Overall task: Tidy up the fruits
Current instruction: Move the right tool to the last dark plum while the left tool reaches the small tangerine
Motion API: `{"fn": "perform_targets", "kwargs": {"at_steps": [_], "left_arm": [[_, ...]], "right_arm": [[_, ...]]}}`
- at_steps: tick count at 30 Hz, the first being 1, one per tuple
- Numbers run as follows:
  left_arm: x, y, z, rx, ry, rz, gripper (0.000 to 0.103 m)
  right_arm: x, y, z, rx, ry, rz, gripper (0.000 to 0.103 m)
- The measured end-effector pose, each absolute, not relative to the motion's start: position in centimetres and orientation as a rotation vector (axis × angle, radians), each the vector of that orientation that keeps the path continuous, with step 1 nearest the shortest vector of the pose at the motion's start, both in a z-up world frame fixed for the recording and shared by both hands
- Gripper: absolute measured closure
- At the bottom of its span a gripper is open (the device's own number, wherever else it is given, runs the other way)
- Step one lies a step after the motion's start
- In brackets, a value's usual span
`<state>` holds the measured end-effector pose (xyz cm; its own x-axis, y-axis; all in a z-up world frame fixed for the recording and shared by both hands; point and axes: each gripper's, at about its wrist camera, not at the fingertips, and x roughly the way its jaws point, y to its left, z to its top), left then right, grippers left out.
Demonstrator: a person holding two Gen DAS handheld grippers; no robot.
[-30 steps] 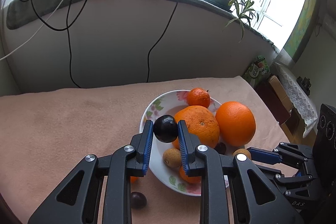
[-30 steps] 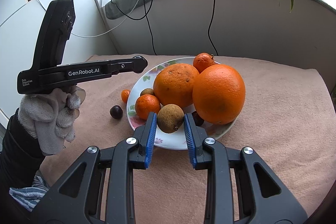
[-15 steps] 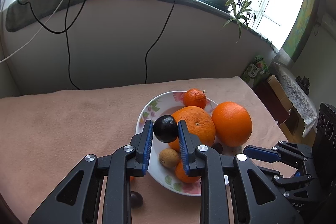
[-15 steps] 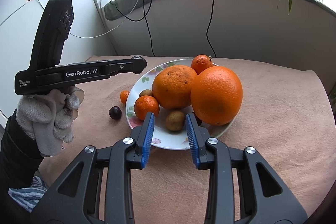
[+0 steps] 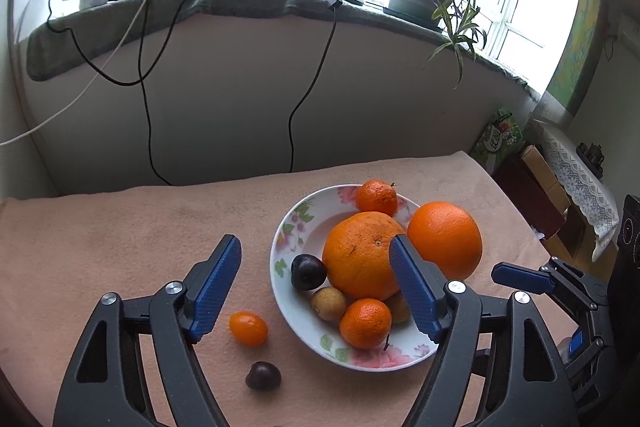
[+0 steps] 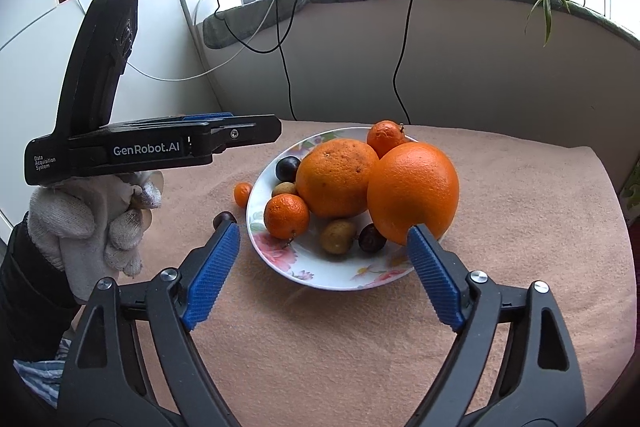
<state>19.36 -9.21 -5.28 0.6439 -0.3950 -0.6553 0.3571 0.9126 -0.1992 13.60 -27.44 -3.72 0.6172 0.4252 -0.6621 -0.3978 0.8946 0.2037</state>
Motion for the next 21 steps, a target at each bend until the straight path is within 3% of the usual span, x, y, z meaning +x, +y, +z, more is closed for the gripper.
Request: {"fn": "perform_targets", "kwargs": {"at_steps": [21], "left_arm": [[17.0,-8.7,-2.7,-0.033,0.678,-0.392,0.026]], "right_arm": [[11.9,-26.4,-2.0,-0.01,0.721,0.434,0.008]]}}
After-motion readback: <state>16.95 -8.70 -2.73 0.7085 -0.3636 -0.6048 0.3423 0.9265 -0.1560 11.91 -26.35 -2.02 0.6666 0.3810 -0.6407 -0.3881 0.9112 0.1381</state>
